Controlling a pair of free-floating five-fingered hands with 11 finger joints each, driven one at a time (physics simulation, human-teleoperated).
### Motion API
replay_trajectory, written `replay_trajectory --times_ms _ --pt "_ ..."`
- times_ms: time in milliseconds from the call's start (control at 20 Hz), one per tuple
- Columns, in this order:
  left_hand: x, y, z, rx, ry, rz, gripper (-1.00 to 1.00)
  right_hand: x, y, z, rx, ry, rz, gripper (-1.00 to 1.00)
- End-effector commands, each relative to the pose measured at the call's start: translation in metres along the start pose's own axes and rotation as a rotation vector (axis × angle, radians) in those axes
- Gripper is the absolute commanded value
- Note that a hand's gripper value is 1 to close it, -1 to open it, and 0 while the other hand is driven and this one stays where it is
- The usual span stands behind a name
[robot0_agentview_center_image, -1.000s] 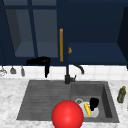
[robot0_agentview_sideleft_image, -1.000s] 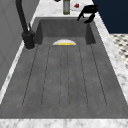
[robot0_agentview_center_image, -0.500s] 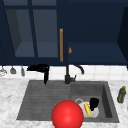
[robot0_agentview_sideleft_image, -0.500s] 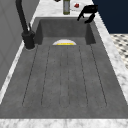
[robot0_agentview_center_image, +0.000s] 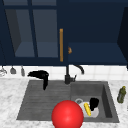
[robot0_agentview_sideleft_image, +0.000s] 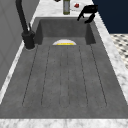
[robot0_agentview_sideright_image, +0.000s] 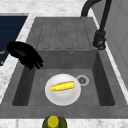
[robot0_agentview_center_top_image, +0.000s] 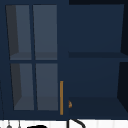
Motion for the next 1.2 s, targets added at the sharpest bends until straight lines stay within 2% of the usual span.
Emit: replay_trajectory --times_ms 0,550,700,900,1000,1050,1150 --pt "-0.007 -0.023 0.001 -0.008 -0.124 -0.010 -1.00 0.000 0.000 0.000 0.000 0.000 0.000 0.00" --pt "-0.026 -0.089 0.002 -0.007 -0.261 -0.009 -1.00 0.000 0.000 0.000 0.000 0.000 0.000 0.00" --pt "-0.032 -0.114 0.024 0.013 -0.266 0.009 -1.00 0.000 0.000 0.000 0.000 0.000 0.000 0.00" --pt "-0.041 -0.149 0.052 0.015 -0.284 -0.015 -1.00 0.000 0.000 0.000 0.000 0.000 0.000 0.00" --pt "-0.044 -0.162 0.059 0.017 -0.322 -0.006 -1.00 0.000 0.000 0.000 0.000 0.000 0.000 0.00" --pt "-0.044 -0.167 0.054 0.012 -0.364 -0.001 -1.00 0.000 0.000 0.000 0.000 0.000 0.000 0.00" --pt "-0.048 -0.181 0.059 0.013 -0.376 -0.008 -1.00 0.000 0.000 0.000 0.000 0.000 0.000 0.00"
